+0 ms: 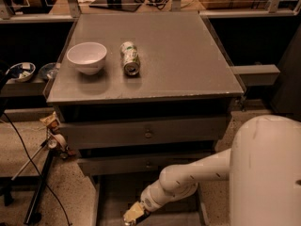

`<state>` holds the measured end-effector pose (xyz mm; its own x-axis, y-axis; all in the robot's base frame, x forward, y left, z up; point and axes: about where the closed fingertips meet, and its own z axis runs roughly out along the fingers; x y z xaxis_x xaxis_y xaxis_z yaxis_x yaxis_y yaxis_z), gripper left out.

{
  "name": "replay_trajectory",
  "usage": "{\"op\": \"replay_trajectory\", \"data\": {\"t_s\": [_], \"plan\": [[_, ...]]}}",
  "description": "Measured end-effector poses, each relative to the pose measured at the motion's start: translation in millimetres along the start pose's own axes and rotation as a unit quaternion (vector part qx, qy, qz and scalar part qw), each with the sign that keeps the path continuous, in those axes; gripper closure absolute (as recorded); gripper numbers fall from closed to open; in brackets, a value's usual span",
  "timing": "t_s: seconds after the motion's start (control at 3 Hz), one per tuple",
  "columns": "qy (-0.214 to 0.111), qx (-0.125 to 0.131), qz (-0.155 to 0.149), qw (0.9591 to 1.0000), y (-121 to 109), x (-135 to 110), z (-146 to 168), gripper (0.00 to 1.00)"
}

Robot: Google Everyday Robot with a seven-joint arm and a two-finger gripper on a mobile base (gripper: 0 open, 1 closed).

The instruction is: Place pepsi can into bottom drawer

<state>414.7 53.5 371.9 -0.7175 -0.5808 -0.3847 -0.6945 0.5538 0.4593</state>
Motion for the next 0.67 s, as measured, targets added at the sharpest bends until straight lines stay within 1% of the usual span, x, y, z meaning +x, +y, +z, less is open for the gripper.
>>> {"op": "replay_trajectory", "data": {"t_s": [0.33, 0.67], "plan": [[-0.001, 0.001, 0.012, 0.9999, -5, -4, 16, 1.00], [0.012, 0.002, 0.010, 0.9999, -20, -20, 54, 1.00]]}}
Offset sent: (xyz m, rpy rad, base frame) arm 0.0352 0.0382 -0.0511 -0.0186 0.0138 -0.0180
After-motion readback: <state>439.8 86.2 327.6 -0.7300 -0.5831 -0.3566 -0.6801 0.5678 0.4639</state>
